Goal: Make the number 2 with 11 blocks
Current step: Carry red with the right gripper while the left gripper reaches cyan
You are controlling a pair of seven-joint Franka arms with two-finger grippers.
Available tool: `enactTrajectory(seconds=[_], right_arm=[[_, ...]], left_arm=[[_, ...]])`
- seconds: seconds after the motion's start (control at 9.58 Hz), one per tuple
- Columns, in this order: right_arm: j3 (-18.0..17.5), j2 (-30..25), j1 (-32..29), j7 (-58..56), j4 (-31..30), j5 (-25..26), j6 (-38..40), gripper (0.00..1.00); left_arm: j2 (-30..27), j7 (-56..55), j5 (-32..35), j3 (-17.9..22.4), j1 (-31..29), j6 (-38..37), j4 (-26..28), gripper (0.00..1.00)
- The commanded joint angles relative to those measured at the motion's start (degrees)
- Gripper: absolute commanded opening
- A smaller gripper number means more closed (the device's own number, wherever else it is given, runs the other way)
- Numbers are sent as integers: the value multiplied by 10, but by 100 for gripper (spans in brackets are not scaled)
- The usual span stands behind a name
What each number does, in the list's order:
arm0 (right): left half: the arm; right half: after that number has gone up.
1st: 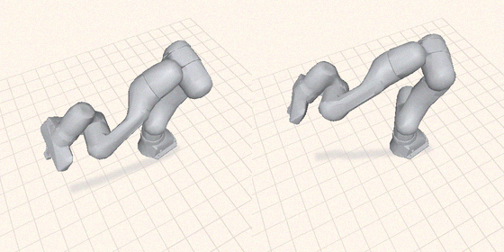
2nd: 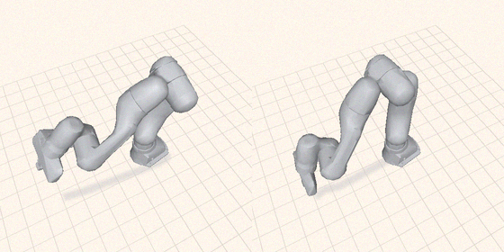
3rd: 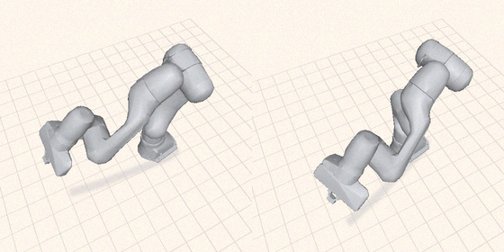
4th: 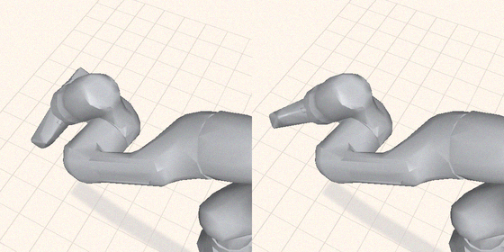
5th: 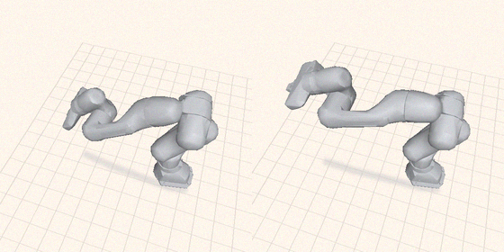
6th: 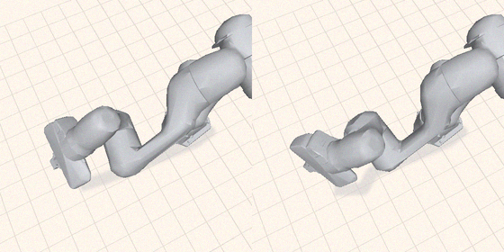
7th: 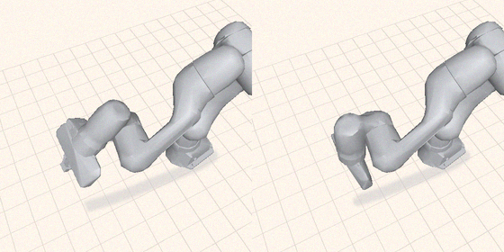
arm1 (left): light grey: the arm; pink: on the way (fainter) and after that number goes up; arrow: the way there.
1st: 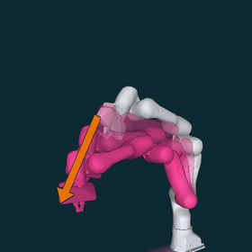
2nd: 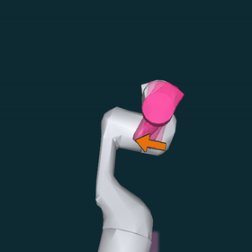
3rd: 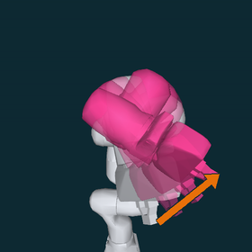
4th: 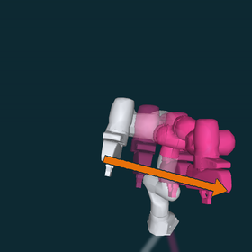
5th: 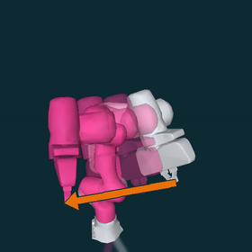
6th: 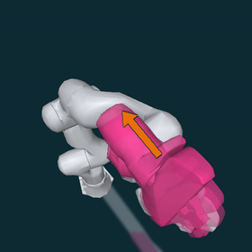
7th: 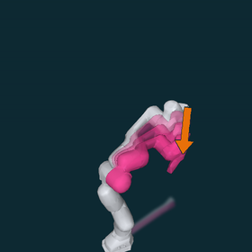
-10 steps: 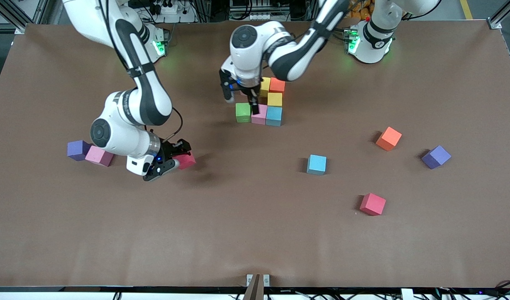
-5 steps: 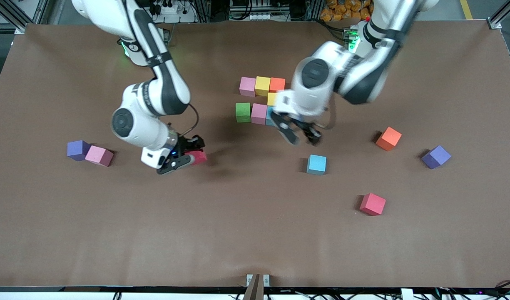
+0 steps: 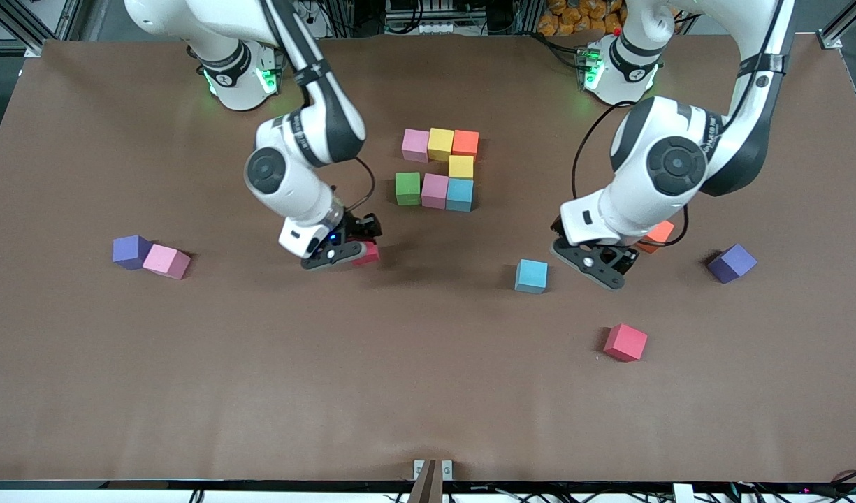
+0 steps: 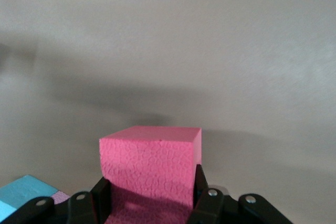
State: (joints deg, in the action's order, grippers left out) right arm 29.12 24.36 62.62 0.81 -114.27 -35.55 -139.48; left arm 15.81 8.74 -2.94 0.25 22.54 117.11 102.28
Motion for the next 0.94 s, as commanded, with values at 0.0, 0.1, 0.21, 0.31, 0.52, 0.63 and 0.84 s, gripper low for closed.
enactTrajectory(seconds=[0.0, 0.1, 0.21, 0.31, 0.52, 0.63, 0.84], right_arm=[[11, 3, 48, 81, -27, 8, -49, 19], [11, 9, 64, 109, -29, 8, -60, 19], [11, 18, 84, 135, -35, 8, -82, 19], [10, 25, 101, 153, -49, 8, -122, 19], [9, 31, 112, 158, -66, 6, -153, 19], [9, 32, 119, 167, -74, 4, -167, 18], [9, 38, 137, 208, -76, 0, -174, 17]], left_arm=[[23, -152, -6, 4, 33, 2, -1, 100], [40, -246, 0, 4, 39, 8, -2, 100], [46, -291, 8, 4, 44, 21, -2, 100], [51, -301, 8, 4, 44, 22, -2, 100], [61, -294, 13, 14, 44, 22, -2, 100], [69, -298, 19, 14, 51, 36, -1, 100], [92, -302, 21, 14, 59, 67, 2, 100]])
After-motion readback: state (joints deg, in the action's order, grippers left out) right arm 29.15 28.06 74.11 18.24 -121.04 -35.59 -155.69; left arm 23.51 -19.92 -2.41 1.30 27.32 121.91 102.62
